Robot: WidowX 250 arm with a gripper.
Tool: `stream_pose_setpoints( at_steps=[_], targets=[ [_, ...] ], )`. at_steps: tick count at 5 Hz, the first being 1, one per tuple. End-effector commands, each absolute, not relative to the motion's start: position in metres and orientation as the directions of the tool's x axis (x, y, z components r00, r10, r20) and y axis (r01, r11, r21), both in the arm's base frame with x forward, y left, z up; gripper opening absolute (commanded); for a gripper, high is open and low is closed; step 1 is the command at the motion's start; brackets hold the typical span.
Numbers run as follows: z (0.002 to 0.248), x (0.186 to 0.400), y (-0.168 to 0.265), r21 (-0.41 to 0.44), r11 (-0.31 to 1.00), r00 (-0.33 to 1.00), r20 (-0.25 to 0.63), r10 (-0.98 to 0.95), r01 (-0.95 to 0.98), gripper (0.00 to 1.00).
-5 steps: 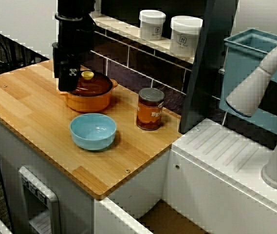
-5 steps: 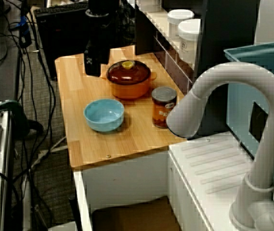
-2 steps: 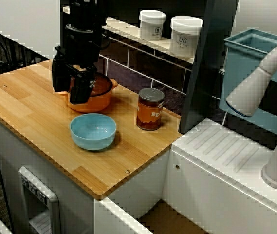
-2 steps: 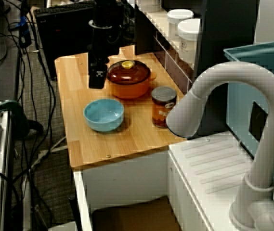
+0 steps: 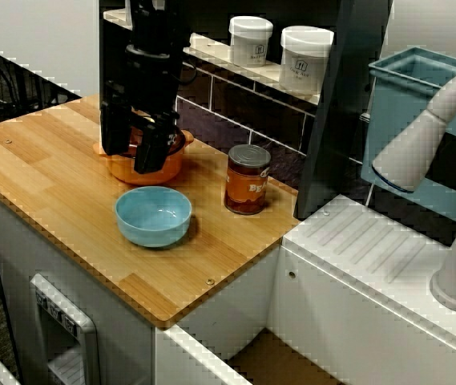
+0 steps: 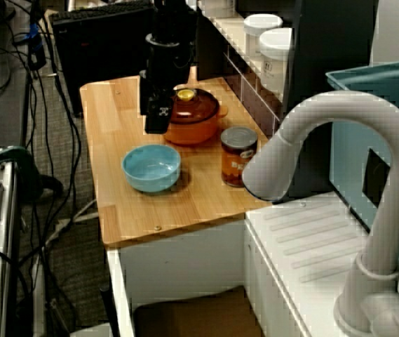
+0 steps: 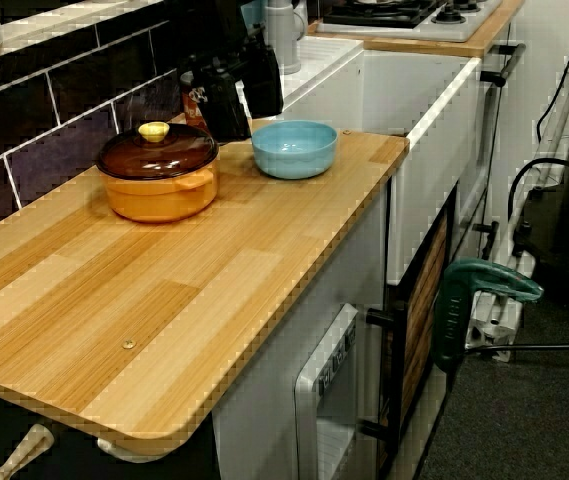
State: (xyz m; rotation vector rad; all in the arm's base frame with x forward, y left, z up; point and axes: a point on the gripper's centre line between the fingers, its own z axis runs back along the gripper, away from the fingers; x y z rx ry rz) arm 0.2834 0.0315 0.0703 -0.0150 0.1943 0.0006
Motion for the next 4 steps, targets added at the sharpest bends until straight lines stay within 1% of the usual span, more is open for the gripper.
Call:
stream_pose_setpoints(
  at_steps=[1, 2, 3, 4],
  targets=[
    [0.060, 0.259, 0.012, -0.002, 1.000, 0.990, -0.144, 0.003, -0.003, 1.00],
    [0.054, 0.248, 0.008, 0.001, 1.000, 0.991, -0.136, 0.001, 0.000, 1.00],
    [0.046, 0.244, 0.007, 0.006, 1.000, 0.990, -0.143, 0.010, -0.009, 1.00],
    [0.043, 0.248, 0.012, 0.002, 1.000, 0.987, -0.160, 0.018, -0.018, 1.00]
  ],
)
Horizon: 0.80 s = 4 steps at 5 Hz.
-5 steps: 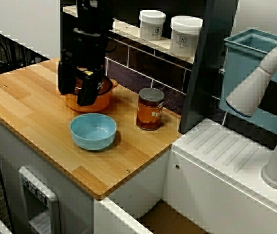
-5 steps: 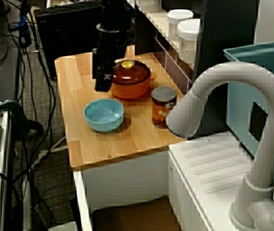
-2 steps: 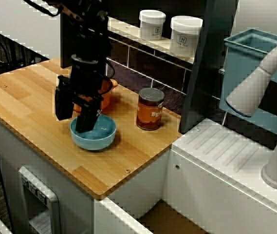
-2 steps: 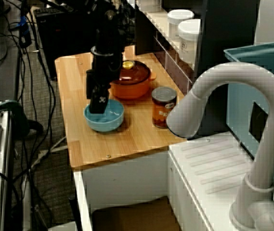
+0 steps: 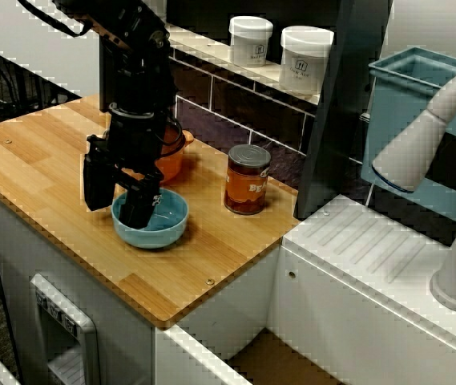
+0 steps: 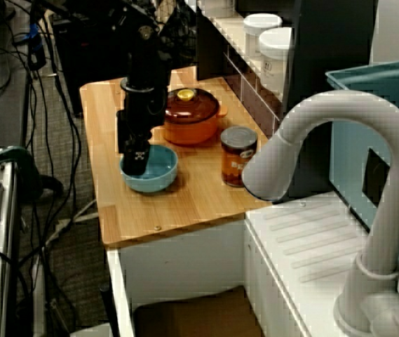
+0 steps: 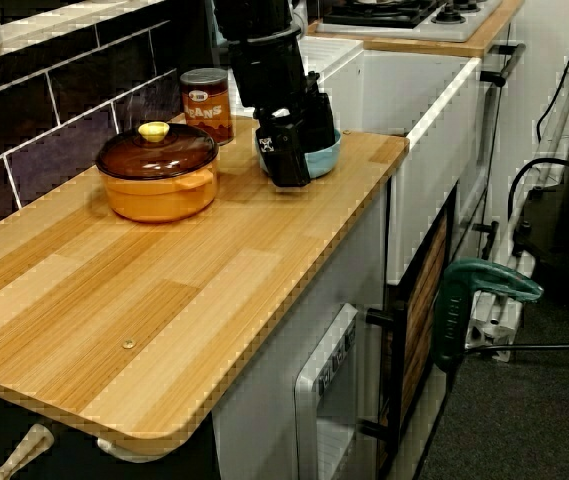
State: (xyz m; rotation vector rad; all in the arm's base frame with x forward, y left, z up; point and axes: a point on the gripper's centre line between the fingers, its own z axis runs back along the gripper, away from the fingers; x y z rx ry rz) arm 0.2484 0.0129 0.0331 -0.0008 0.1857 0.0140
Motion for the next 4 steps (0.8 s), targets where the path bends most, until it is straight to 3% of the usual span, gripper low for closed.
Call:
stream_pose_setpoints(
  at_steps=[1, 4],
  targets=[
    [0.046, 0.252, 0.021, -0.004, 1.000, 0.987, -0.158, 0.030, -0.031, 1.00],
    [0.052, 0.261, 0.062, 0.000, 0.998, 0.986, -0.153, 0.057, -0.058, 1.00]
  ],
)
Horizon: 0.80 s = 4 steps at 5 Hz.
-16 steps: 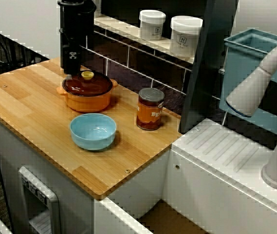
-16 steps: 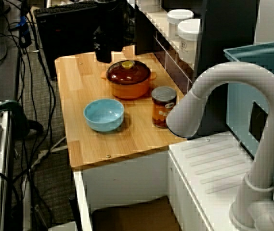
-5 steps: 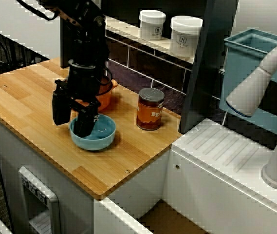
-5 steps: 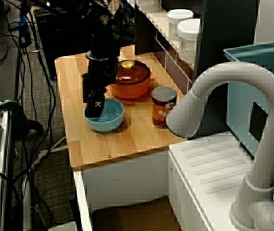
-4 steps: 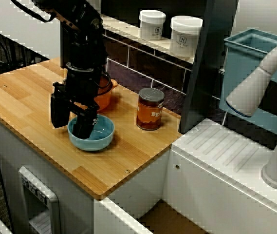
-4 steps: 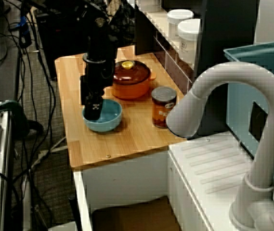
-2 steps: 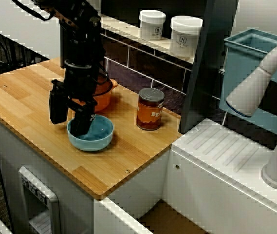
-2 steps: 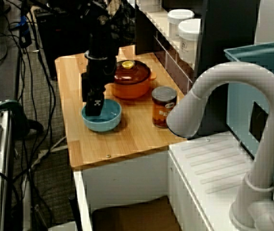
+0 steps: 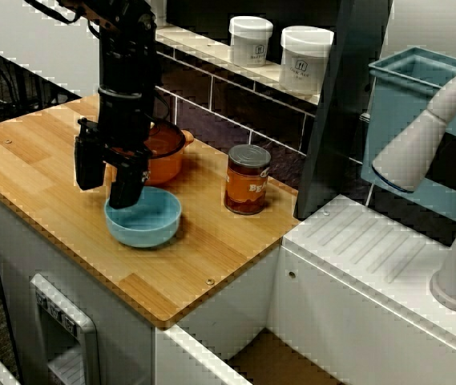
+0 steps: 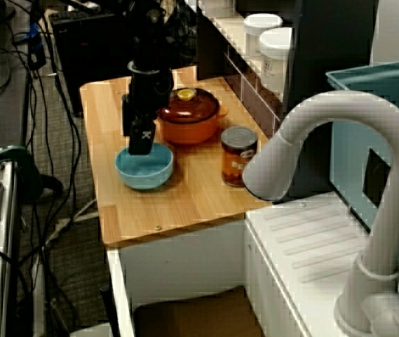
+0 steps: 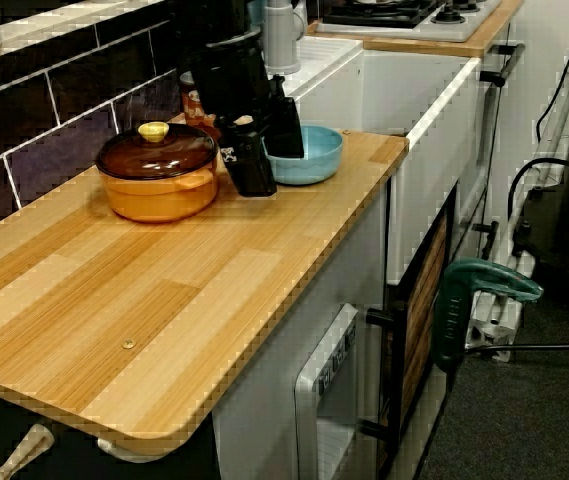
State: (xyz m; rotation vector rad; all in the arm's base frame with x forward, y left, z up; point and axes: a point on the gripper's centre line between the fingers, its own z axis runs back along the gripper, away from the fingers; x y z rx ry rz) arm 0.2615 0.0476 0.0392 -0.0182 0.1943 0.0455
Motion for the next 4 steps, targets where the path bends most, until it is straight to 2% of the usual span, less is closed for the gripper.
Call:
stream_pose_setpoints(
  at_steps=[1, 4],
  targets=[
    [0.054, 0.259, 0.075, 0.002, 0.998, 0.986, -0.155, 0.065, -0.065, 1.00],
    [0.055, 0.258, 0.111, 0.001, 0.995, 0.983, -0.153, 0.099, -0.100, 1.00]
  ],
)
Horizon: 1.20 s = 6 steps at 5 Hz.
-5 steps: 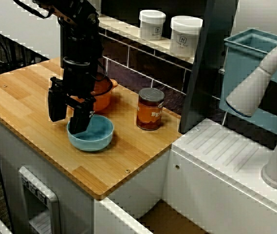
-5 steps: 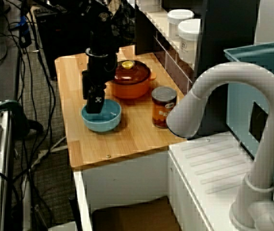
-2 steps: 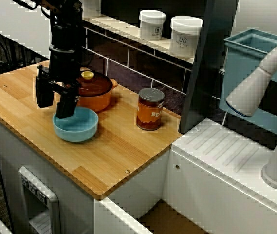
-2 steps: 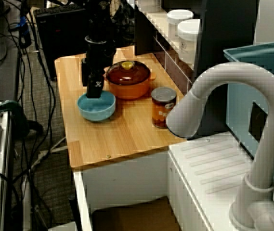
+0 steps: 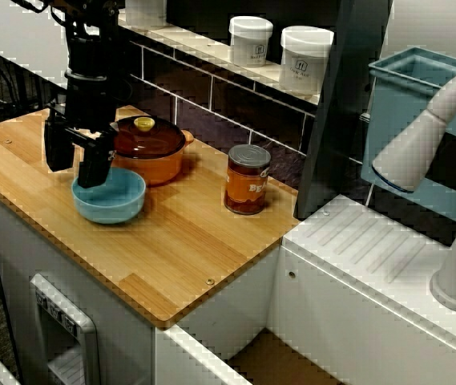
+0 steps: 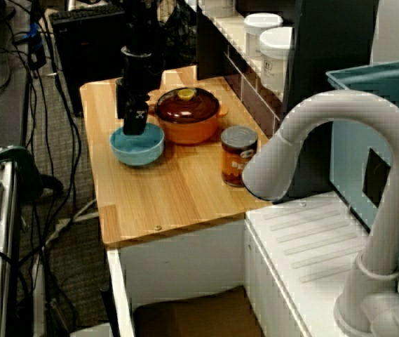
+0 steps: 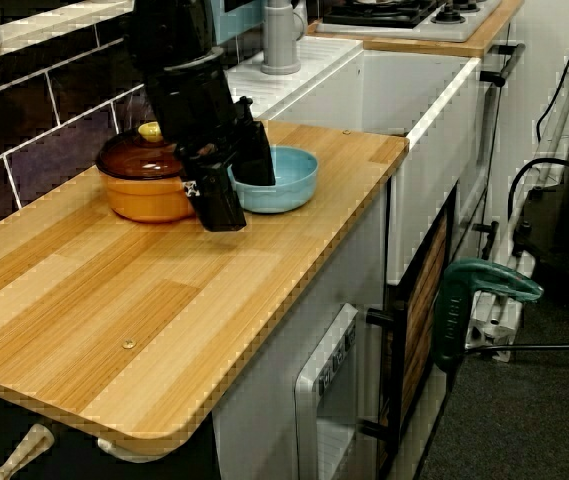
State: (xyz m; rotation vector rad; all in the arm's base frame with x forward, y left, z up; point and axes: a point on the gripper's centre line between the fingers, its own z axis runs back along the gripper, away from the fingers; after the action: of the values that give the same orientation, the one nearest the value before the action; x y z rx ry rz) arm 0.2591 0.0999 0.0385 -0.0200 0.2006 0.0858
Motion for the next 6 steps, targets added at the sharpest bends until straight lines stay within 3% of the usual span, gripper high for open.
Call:
stream_pose_setpoints(
  at_steps=[1, 4, 6],
  targets=[
    [0.054, 0.263, 0.120, 0.002, 0.993, 0.983, -0.147, 0.114, -0.115, 1.00],
    [0.061, 0.279, 0.152, -0.005, 0.987, 0.978, -0.138, 0.158, -0.160, 1.00],
    [0.064, 0.279, 0.157, -0.016, 0.989, 0.978, -0.146, 0.146, -0.150, 1.00]
  ],
)
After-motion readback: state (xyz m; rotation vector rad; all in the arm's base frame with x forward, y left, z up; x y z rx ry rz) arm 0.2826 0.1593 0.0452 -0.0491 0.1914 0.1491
